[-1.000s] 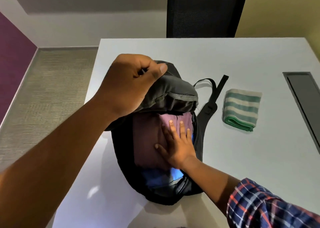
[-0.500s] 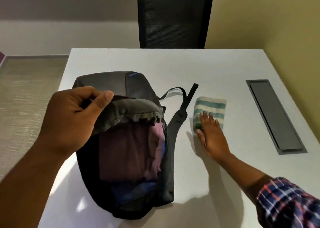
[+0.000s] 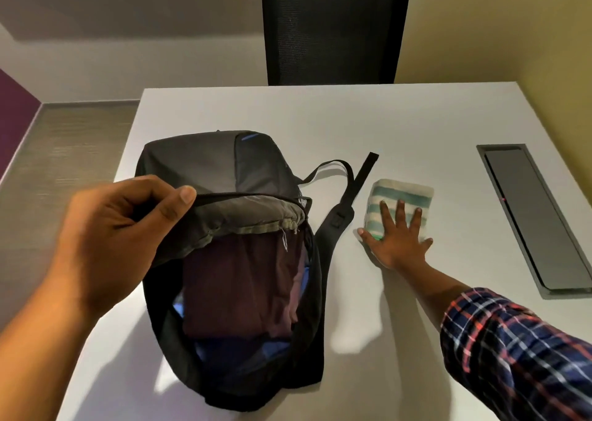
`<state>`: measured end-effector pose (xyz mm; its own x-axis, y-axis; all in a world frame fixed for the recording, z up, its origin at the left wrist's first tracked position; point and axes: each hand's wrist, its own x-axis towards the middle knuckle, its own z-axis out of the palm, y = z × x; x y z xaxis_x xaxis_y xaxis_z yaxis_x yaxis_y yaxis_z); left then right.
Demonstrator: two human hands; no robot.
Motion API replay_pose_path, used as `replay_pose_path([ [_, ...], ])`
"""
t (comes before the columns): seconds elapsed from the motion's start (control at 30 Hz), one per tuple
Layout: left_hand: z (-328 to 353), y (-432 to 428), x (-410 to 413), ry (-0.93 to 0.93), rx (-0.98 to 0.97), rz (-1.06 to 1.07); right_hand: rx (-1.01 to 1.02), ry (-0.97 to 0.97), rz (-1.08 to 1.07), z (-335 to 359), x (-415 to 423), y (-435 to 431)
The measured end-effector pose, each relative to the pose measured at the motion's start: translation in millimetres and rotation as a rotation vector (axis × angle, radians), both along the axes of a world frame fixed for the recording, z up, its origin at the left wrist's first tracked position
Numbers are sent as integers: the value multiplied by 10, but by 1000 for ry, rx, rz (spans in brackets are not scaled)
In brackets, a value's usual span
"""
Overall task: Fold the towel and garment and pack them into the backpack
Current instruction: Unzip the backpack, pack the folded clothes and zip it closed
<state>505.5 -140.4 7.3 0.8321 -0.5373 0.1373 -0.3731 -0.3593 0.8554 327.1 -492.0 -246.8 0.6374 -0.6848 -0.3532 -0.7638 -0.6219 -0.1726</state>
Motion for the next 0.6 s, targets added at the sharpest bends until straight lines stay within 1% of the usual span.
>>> replay_pose_path([
  [0.07,-13,-1,12,48,-59,25,-25,-9,18,-70,3,32],
  [0.13,17,-21,19,63,-67,35,-65,-44,29,-109,9,43],
  [0.2,15,-32,42,122,-99,42,-82,-83,36,-129,-3,40],
  [0.3,-27,-24,89,176,-98,40,-72,-133,51,-150,-52,11],
  [0.4,8,-31,69,156,-54,19,10,-207,0,-125,-78,5],
  [0.47,41,-41,45,134,-51,8,85,-306,-77,-90,-105,62],
  [0.6,151,-113,-21,-2,-43,-36,211,-518,-221,56,-270,347],
])
